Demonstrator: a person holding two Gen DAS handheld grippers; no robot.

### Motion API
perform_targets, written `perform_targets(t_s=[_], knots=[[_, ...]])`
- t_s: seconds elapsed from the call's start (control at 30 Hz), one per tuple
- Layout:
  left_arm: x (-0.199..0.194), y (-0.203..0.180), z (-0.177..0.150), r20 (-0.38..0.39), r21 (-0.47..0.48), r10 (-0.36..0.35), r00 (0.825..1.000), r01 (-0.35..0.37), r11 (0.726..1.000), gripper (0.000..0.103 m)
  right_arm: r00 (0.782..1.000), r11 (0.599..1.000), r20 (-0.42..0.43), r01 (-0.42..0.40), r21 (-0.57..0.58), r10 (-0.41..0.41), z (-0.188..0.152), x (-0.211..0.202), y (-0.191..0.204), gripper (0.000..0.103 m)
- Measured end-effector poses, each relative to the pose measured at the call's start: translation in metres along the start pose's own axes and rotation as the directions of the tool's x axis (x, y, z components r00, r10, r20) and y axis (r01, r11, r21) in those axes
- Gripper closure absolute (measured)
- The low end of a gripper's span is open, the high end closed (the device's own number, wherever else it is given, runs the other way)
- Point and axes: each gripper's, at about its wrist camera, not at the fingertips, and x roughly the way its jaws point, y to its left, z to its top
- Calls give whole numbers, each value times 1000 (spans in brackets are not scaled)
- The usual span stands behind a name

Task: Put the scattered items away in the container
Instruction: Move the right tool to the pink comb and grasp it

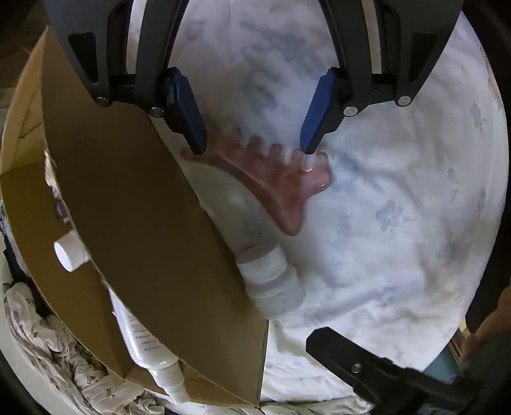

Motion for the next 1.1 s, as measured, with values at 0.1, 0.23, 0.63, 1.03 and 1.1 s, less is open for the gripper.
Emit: perform_targets(t_s=[0.1, 0.23, 0.63, 1.03, 1.1], knots=[[-2, -6, 0, 13, 13, -2, 1000, 2, 1000, 25, 1000, 1000, 24, 6, -15, -6, 4, -2, 2, 36], [4, -12, -5, -9, 55, 6, 1000, -6, 998, 25, 998, 999, 54, 14, -39, -12, 9, -8, 4, 40], [10, -2, -1, -16, 31, 56, 998, -55, 998, 25, 995, 999, 89, -52, 9, 51, 11, -32, -8, 69], [4, -3, 0, 6, 28, 46, 999, -46, 999, 25, 978, 984, 161, -149, 94, 133, 19, -78, -30, 100], [4, -5, 1, 6, 29, 45, 999, -45, 999, 25, 975, 975, 149, -183, 126, 164, 13, -77, -40, 99]])
